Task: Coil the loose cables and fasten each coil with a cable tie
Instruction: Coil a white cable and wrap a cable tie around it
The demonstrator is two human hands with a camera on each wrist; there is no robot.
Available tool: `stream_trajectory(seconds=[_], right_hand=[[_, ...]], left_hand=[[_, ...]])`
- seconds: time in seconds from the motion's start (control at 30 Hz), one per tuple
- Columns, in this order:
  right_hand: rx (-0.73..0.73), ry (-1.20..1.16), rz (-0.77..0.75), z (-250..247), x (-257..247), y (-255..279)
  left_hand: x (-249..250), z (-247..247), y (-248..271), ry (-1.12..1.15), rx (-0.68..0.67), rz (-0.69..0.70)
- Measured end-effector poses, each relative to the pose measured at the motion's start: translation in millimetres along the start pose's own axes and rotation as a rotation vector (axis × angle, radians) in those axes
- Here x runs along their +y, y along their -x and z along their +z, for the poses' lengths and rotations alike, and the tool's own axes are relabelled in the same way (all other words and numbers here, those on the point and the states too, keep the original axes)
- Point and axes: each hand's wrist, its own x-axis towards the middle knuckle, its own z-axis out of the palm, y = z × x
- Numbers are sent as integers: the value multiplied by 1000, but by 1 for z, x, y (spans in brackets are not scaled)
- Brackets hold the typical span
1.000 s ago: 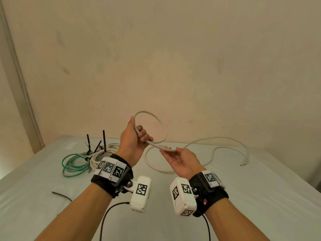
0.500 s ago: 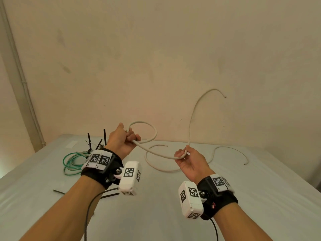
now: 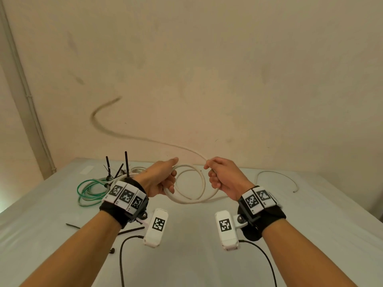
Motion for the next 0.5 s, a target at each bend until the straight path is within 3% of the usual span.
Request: stream_trajectory(seconds=[0.23, 0.3, 0.4, 0.5], right_hand=[[13, 139, -61, 7, -5, 0], [5, 64, -21, 10, -4, 5], [-56, -92, 40, 16, -3, 13], [-54, -59, -3, 18, -4, 14]], left_hand=[[-6, 8, 3, 2, -106, 4], [-7, 12, 4, -4, -126, 44], [-3, 20, 6, -90, -157, 180], [6, 27, 10, -187, -70, 346]])
